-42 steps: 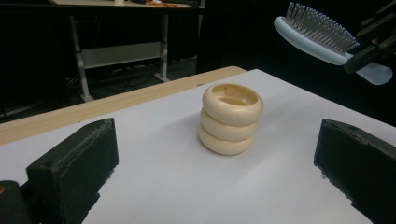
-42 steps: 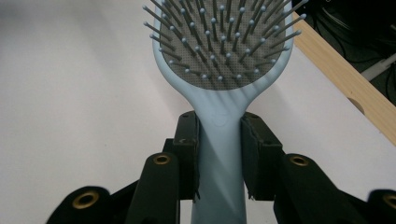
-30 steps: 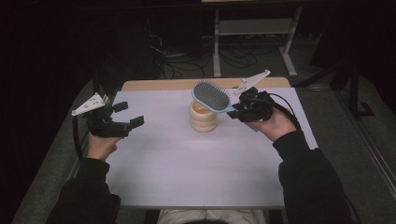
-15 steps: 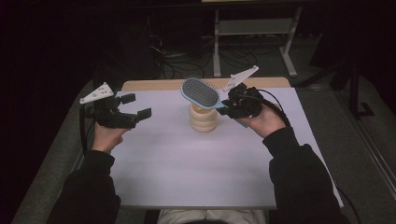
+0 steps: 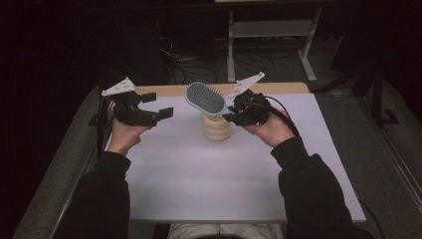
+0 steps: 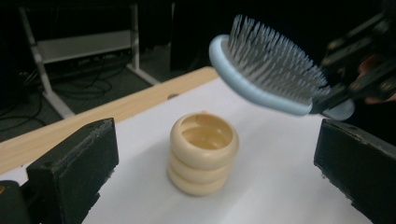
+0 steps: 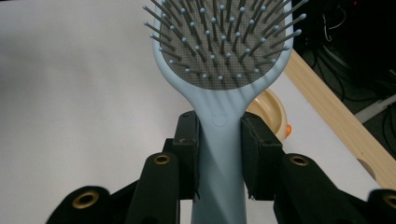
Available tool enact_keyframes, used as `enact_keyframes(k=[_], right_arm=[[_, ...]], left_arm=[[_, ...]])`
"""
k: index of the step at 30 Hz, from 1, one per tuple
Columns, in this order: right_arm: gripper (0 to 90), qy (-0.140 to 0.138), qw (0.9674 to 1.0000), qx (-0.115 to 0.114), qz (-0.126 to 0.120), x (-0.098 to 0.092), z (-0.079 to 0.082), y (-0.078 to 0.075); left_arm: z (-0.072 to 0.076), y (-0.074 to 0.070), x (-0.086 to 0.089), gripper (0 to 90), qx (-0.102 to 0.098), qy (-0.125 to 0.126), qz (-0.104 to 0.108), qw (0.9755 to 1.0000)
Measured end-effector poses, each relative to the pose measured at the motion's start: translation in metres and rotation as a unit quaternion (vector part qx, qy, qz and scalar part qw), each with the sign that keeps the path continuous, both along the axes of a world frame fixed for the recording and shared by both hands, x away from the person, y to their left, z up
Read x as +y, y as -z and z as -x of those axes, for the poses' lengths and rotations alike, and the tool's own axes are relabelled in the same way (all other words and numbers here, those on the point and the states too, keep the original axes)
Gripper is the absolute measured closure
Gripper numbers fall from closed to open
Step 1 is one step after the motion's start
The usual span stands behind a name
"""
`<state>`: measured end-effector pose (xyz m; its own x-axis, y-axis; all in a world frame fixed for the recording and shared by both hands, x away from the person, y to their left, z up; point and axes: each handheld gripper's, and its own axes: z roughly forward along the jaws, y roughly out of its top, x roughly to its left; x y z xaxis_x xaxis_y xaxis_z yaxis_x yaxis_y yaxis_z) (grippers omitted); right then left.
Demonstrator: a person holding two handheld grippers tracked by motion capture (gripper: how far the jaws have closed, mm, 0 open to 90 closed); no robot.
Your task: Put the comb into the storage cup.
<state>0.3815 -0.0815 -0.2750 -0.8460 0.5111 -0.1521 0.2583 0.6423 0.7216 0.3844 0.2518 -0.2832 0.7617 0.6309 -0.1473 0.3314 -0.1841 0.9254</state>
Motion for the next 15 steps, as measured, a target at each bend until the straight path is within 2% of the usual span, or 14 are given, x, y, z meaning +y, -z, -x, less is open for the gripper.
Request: enact_keyframes(k=[5, 9, 13, 15], right_arm=[[68.5, 0.001, 1.0000, -0.007, -0.006, 0.002, -0.002, -0.001], [68.4, 0.002, 0.9999, -0.011, -0.010, 0.003, -0.004, 0.000], [68.5, 0.000, 0.9998, -0.014, -0.012, 0.006, -0.004, 0.002], [68.5, -0.001, 0.9998, -0.016, -0.010, 0.007, -0.005, 0.003]], left_arm=[[-0.008, 0.001, -0.011, 0.0, 0.007, 0.007, 0.015, 0.9998], [-0.014, 0.003, -0.020, 0.0, 0.016, 0.009, 0.043, 0.9989], [-0.018, 0.006, -0.026, 1.7, 0.010, -0.006, 0.064, 0.9979], [-0.021, 0.009, -0.028, 1.9, 0.017, -0.007, 0.078, 0.9968]])
